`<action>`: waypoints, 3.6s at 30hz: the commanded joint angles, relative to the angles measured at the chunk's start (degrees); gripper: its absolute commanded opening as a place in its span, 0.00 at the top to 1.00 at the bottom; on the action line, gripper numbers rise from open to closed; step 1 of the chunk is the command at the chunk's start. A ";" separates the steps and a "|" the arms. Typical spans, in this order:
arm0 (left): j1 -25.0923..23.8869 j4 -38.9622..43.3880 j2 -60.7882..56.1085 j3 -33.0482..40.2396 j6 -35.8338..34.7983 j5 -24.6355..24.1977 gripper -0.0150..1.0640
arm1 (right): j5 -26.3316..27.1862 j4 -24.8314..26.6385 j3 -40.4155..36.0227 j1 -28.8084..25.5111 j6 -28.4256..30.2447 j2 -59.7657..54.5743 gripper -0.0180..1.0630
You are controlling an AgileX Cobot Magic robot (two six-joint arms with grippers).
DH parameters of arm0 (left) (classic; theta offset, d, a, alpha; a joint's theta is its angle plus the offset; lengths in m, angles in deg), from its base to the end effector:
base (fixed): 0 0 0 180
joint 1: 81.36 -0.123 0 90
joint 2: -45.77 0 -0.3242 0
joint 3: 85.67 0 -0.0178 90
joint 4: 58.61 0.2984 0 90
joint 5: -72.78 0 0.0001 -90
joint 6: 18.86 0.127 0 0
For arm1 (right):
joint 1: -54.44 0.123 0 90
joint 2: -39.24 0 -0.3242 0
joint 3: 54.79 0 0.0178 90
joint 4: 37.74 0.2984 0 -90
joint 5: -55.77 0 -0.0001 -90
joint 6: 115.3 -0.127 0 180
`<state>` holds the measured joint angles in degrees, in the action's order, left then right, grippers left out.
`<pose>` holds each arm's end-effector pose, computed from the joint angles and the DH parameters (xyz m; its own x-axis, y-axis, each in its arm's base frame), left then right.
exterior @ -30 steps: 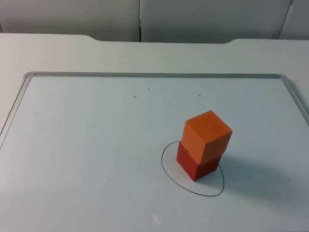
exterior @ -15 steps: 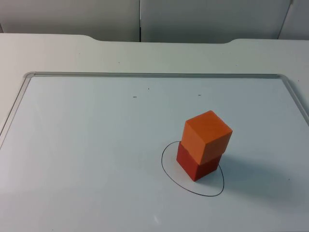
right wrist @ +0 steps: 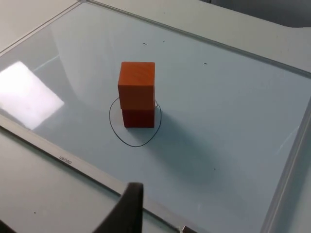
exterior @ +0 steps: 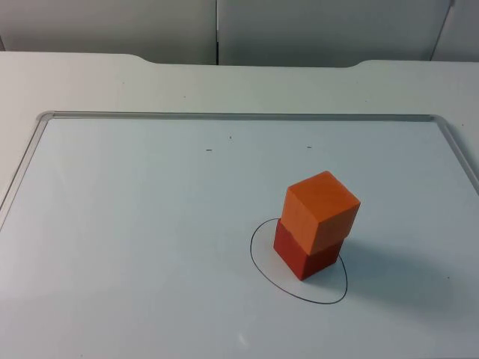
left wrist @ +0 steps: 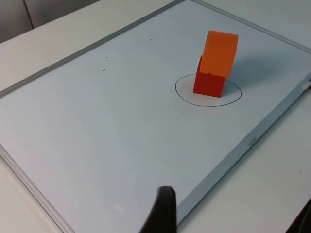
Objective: Pick up one cube with the left hand and another cube with the right hand. First place the cube in the right hand at the target position, then stack the cube in the left hand on top.
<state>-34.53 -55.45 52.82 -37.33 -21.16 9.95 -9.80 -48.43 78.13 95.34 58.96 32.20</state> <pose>0.0220 -0.0143 0.2869 -0.3335 0.3338 -0.8817 0.6940 0.7199 0.0100 0.0282 -0.0040 0.2907 -0.3818 -0.3017 -0.8736 -0.5257 0.8483 -0.0632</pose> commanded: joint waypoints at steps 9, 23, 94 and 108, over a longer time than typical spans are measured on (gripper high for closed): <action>0.06 -1.40 -0.21 0.41 1.96 0.92 0.28 | 0.78 -1.78 -0.24 0.14 -0.20 0.21 0.01; 0.06 -1.40 -0.21 0.41 1.85 1.02 0.01 | 0.78 -1.70 -0.24 0.14 -0.53 0.21 0.01; 0.06 -1.30 -0.21 0.41 1.84 1.02 0.01 | 3.93 6.05 -2.04 -7.29 5.74 0.21 0.01; -3.69 -1.30 -0.21 0.41 1.84 1.02 0.01 | 3.93 6.05 -2.04 -36.83 5.74 0.21 0.01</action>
<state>-37.03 -56.47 52.82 -37.33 -19.28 10.20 -6.74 -42.42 76.66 59.86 64.32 32.20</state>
